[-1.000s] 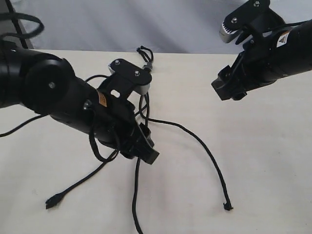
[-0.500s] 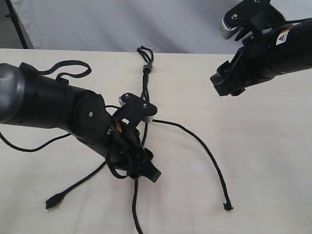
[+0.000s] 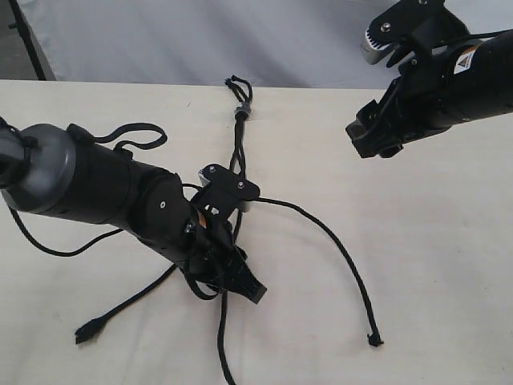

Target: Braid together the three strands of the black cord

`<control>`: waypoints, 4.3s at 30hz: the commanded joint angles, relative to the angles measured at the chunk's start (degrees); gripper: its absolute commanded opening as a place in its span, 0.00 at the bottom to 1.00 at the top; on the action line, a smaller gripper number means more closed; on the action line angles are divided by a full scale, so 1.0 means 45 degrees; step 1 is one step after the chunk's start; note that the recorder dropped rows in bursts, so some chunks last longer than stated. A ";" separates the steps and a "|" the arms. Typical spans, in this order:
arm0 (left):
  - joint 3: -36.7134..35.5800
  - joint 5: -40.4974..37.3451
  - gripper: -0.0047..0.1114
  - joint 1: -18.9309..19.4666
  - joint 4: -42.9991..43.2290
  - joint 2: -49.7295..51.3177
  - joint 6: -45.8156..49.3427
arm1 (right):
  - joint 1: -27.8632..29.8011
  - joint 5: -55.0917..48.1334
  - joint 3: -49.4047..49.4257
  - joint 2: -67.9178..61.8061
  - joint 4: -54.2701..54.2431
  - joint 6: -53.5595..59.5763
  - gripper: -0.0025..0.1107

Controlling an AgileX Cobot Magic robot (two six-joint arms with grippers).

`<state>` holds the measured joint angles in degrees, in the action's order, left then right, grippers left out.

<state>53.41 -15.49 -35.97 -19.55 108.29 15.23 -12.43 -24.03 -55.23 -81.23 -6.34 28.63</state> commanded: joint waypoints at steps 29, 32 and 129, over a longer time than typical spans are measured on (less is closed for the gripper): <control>0.4409 -0.6113 0.04 0.1414 0.2684 0.0351 -0.0103 | 0.0070 0.0270 0.0047 0.0081 0.0075 -0.0036 0.65; 0.4566 -0.6210 0.04 0.1992 0.4063 0.0351 -0.0103 | 0.0070 0.0270 0.0047 0.0081 0.0075 -0.0036 0.65; 0.0807 -0.1643 0.04 0.6815 0.1240 -0.7167 0.1737 | -0.6474 -0.2055 -0.3001 -0.7725 0.0127 -0.5217 0.47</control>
<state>57.42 -23.43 -5.48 -13.12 76.45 23.19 -41.62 -32.54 -68.51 -115.52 -6.75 5.84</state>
